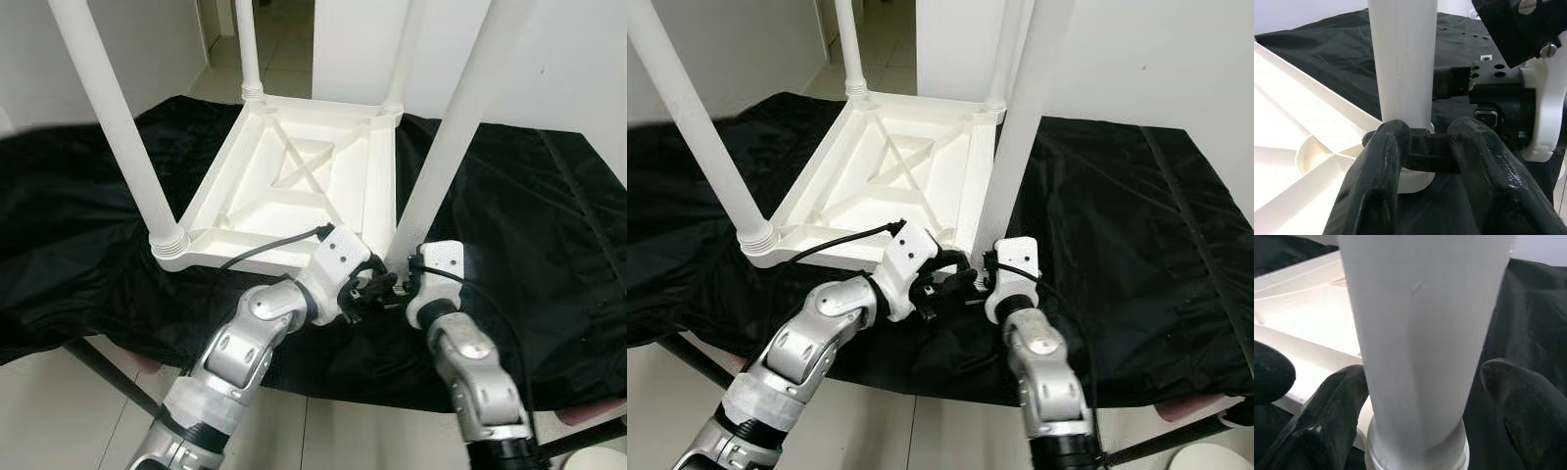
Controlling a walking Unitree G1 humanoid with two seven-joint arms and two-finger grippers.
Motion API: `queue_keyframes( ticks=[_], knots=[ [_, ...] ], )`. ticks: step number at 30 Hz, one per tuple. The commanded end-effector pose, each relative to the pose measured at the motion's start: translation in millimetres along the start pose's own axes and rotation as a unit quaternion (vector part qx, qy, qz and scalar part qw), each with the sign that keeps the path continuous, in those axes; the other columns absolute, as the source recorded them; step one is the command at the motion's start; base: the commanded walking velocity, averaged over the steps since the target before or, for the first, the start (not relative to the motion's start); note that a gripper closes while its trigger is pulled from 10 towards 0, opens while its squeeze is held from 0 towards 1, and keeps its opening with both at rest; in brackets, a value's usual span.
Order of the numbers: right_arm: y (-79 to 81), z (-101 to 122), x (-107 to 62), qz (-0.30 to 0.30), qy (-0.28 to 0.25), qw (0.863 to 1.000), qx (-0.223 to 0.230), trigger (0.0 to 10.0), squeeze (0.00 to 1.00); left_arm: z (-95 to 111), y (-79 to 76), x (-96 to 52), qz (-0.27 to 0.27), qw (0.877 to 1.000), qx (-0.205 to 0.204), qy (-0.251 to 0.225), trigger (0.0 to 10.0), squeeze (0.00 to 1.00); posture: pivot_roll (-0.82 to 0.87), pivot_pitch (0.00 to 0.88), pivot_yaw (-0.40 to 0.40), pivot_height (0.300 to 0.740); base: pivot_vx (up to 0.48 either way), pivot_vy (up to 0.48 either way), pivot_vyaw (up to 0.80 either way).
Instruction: Building children table
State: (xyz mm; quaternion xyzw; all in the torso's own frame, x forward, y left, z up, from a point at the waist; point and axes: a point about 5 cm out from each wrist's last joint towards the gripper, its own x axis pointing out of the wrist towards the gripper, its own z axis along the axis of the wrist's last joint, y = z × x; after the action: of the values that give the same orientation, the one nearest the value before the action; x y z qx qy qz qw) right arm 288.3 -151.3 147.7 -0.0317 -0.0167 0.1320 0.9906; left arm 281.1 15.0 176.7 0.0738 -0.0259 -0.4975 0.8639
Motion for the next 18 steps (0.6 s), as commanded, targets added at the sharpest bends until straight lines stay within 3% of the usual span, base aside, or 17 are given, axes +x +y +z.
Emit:
queue_keyframes(
  ticks=[1,10,18],
  knots=[
    [-5.3,1,3.5,0.027,-0.001,1.0,-0.008,10.0,0.0,-4,-3.2,-4.4,-0.029,1.0,-0.003,0.006,10.0,0.0,-0.1,0.029,-0.046,0.74,0.0,0.0,0.0],
    [-23.8,-3,15.8,0.116,0.019,0.991,-0.064,10.0,0.0,5,-0.2,-19.3,-0.043,0.998,-0.028,-0.02,10.0,0.0,-0.07,0.029,-0.05,0.74,0.0,0.0,0.0],
    [-32.0,-3,22.0,0.172,0.028,0.982,-0.07,10.0,0.0,3,-4.3,-26.4,-0.066,0.997,-0.026,-0.013,10.0,0.0,-0.05,0.028,-0.049,0.74,0.0,0.0,0.0]
  ],
)
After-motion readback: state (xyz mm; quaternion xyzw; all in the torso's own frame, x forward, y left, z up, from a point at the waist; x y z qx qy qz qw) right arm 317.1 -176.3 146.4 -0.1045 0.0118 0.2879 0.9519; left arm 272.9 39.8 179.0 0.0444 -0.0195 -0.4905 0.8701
